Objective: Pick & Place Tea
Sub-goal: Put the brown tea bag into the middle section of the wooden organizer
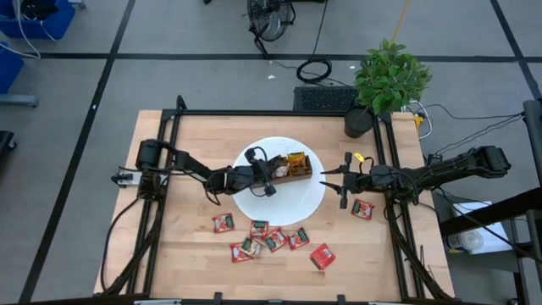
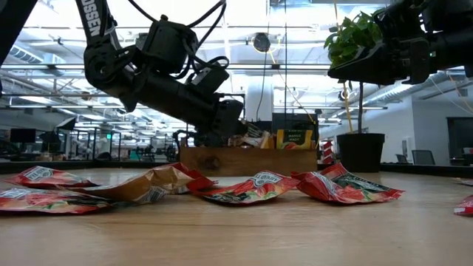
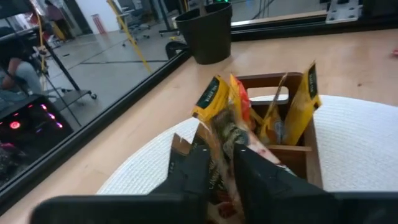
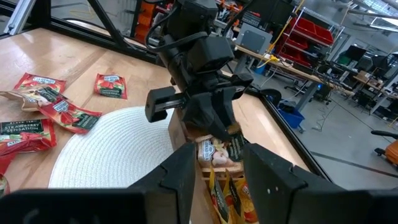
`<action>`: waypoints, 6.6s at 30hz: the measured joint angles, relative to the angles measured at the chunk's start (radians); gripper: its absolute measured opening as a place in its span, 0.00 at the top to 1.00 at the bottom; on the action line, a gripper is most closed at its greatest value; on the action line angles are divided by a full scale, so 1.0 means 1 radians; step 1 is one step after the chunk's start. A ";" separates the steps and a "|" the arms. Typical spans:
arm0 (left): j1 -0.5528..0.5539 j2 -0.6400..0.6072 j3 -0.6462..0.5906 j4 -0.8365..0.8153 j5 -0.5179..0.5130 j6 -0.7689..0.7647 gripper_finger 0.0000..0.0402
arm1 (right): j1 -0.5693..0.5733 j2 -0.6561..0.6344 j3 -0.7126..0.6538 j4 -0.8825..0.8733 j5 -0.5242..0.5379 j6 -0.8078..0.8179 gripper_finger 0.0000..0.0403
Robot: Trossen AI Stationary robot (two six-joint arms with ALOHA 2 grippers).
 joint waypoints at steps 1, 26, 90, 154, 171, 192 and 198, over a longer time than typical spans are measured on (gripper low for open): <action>-0.001 0.000 0.000 0.000 -0.004 0.001 0.78 | 0.000 0.000 0.000 0.000 0.000 0.000 0.69; -0.069 -0.146 0.207 -0.585 -0.020 0.067 0.89 | 0.000 0.000 0.000 0.001 0.001 0.000 0.69; 0.004 -0.070 0.468 -1.172 0.195 -0.038 0.99 | 0.000 0.000 -0.001 0.001 0.002 0.000 0.69; -0.488 -0.130 0.652 -1.580 0.365 -0.930 0.31 | 0.000 0.000 0.000 0.009 0.002 0.006 0.69; -0.520 0.229 0.974 -1.889 0.619 -1.215 0.65 | 0.000 0.000 0.000 0.022 0.002 0.008 0.69; -0.483 0.224 1.031 -1.682 0.728 -1.175 0.59 | 0.000 0.000 0.000 0.037 0.002 0.007 0.69; -0.488 0.225 1.031 -1.468 0.779 -1.187 0.40 | 0.000 0.000 0.000 0.037 0.002 0.007 0.69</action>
